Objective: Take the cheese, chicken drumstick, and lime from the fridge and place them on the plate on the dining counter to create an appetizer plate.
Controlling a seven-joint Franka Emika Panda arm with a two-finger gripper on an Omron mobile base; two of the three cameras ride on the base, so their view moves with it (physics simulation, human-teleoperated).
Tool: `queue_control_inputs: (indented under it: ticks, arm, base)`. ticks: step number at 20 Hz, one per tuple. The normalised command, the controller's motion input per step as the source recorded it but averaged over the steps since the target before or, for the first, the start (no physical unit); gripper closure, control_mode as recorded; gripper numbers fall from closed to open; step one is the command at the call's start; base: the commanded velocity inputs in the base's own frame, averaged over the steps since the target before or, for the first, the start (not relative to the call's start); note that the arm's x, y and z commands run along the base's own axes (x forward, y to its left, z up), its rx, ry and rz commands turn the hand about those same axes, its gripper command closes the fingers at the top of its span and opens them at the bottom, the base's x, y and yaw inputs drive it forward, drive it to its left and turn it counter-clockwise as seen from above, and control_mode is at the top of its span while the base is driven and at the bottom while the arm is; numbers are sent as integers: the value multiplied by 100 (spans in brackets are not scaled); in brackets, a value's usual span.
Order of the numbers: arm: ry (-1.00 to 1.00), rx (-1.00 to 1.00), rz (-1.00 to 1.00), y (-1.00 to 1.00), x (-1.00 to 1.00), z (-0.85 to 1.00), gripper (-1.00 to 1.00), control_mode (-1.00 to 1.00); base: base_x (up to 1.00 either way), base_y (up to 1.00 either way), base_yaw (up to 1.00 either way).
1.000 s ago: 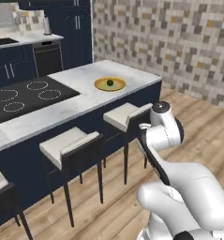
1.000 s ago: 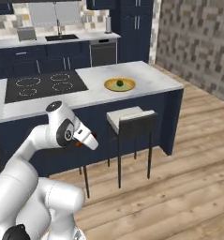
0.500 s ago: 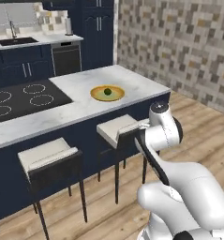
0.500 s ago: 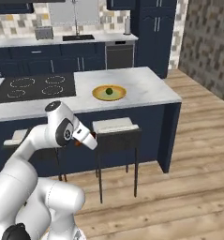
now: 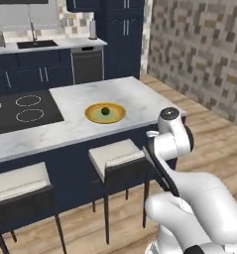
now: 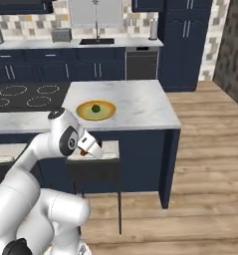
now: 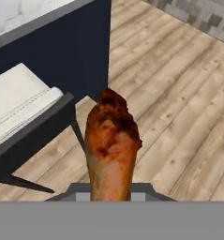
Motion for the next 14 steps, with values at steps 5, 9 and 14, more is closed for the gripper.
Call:
queue_control_inputs:
  ticks: [5, 9, 14]
  arm:
    - [0, 0, 0, 0, 0, 0, 100, 100]
    - [0, 0, 0, 0, 0, 0, 100, 100]
    - [0, 0, 0, 0, 0, 0, 100, 100]
  base:
    - [100, -58, 42]
    - [100, -10, 48]
    - [95, 0, 41]
